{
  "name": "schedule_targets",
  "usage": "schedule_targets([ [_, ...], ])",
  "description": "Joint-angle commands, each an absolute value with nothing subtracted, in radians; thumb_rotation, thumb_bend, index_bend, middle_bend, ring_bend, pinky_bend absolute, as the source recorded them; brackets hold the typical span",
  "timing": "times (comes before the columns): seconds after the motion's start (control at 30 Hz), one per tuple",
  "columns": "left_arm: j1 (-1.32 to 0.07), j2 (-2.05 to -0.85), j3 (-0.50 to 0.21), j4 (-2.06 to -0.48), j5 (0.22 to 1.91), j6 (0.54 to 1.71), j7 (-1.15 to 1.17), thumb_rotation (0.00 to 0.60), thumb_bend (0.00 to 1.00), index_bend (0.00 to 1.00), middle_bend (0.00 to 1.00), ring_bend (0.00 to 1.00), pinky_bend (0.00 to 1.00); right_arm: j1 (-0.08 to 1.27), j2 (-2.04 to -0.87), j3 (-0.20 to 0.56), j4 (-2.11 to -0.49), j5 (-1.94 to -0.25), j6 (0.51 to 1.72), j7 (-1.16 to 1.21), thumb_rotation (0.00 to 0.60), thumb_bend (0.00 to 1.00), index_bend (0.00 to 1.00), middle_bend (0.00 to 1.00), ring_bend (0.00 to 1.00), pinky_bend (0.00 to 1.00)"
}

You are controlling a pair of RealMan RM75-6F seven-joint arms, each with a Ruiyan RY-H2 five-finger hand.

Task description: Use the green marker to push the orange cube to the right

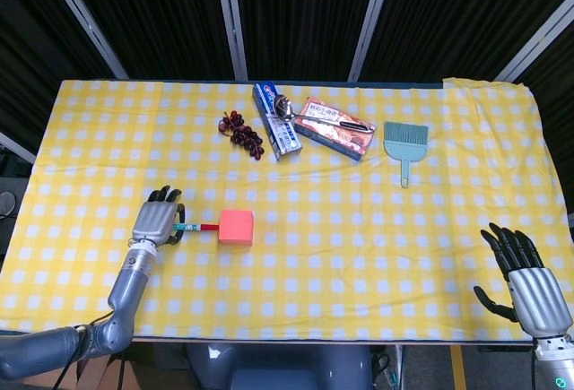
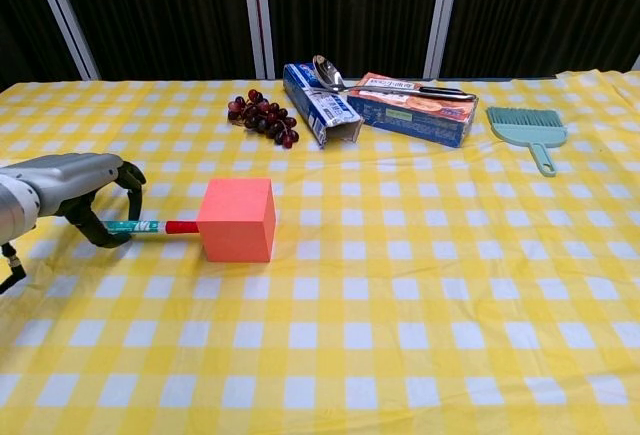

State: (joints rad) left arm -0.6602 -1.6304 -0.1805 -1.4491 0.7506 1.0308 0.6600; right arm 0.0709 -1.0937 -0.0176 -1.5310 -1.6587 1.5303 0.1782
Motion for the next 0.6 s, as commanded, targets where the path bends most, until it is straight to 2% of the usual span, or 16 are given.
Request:
schedule_targets([
  [0.03, -0.680, -1.650, -0.190, -1.446, 0.727, 1.034, 0.682, 0.600, 0.47, 0.57, 0.11, 0.00, 0.10, 0.071, -1.094, -0.018, -1.531, -1.660, 1.531, 0.179, 0.600, 0.34, 0.00, 0.00, 0.00, 0.05],
  [0.6, -0.777, -1.729, -0.230, -1.481, 0.646, 1.044, 0.755, 0.600, 0.48, 0.57, 0.11, 0.00, 0.10, 0.072, -1.092, -0.018, -1.530, -1.663, 1.533, 0.189, 0.600, 0.34, 0.00, 0.00, 0.00, 0.05],
])
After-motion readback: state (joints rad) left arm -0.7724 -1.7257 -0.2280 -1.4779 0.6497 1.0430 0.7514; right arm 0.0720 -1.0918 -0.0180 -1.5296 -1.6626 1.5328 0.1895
